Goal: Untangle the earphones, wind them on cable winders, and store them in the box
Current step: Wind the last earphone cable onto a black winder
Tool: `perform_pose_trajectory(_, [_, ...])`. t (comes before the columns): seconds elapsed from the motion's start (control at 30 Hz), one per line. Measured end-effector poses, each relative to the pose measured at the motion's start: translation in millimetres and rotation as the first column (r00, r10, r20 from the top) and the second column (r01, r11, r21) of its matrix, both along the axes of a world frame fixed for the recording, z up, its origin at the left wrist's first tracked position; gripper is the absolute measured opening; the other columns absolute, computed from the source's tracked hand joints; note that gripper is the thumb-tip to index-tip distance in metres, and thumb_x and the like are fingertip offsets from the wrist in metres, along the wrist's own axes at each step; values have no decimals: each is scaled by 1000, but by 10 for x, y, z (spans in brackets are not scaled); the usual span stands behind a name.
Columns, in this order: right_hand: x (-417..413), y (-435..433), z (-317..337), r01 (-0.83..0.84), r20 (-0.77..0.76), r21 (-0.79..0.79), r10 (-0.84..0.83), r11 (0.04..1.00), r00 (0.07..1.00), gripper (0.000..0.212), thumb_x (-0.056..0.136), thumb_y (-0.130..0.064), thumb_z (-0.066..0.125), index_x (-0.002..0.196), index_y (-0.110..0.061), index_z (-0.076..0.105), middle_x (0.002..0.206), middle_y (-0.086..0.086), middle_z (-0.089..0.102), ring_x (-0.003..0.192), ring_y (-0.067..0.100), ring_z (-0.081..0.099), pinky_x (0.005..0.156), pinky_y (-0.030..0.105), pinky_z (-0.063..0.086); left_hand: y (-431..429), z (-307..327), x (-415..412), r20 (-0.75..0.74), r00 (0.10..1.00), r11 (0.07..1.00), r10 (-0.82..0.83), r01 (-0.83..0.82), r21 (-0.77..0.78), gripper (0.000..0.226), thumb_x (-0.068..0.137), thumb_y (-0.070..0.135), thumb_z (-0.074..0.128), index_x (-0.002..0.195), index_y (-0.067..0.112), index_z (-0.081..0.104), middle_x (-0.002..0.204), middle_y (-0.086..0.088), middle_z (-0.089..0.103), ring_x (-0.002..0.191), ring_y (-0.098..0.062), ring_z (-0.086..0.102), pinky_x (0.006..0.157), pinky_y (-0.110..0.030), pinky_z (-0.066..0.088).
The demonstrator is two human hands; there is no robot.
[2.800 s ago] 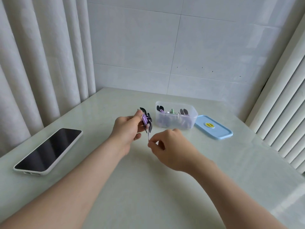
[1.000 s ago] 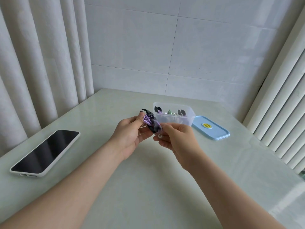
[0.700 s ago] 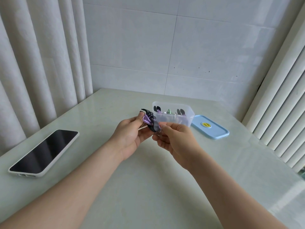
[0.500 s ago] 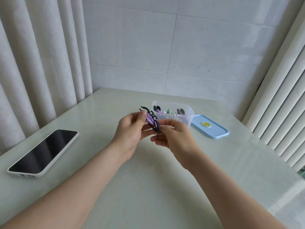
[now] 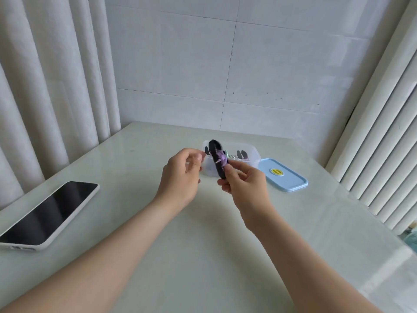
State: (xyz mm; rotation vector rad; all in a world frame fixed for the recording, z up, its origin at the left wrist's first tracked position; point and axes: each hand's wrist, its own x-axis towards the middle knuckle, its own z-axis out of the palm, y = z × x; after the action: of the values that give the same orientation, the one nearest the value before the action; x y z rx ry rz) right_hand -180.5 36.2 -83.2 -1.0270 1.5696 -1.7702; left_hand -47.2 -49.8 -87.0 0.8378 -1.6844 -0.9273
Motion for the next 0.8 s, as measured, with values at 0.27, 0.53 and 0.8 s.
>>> perform_pose_trajectory(0.27, [-301, -27, 2, 297, -10, -78, -299, 952, 954, 24, 98, -20, 69, 118, -33, 64, 93, 5, 78, 78, 18, 78, 80, 38, 62, -248, -52, -333, 541, 840, 989, 32, 53, -140, 37, 108, 20, 50, 145, 24, 51, 150, -9, 37, 122, -37, 57, 106, -41, 45])
perform_pose_trajectory(0.53, [-258, -18, 38, 380, -350, -219, -435, 899, 830, 23, 98, -13, 62, 107, -34, 65, 84, -7, 70, 64, 9, 67, 72, 24, 52, -293, -4, -351, 445, 895, 994, -10, 58, -94, 12, 105, 16, 51, 104, 25, 59, 126, -6, 50, 101, -16, 53, 75, -19, 33])
perform_pose_trajectory(0.8, [-150, -41, 34, 286, -737, -241, -367, 927, 568, 21, 98, -19, 61, 115, -31, 66, 91, 1, 62, 70, 16, 59, 64, 17, 37, 6, 200, 87, 462, 857, 972, -227, 229, 54, 13, 103, 19, 56, 100, 22, 68, 168, -1, 32, 160, -2, -4, 109, -24, 17])
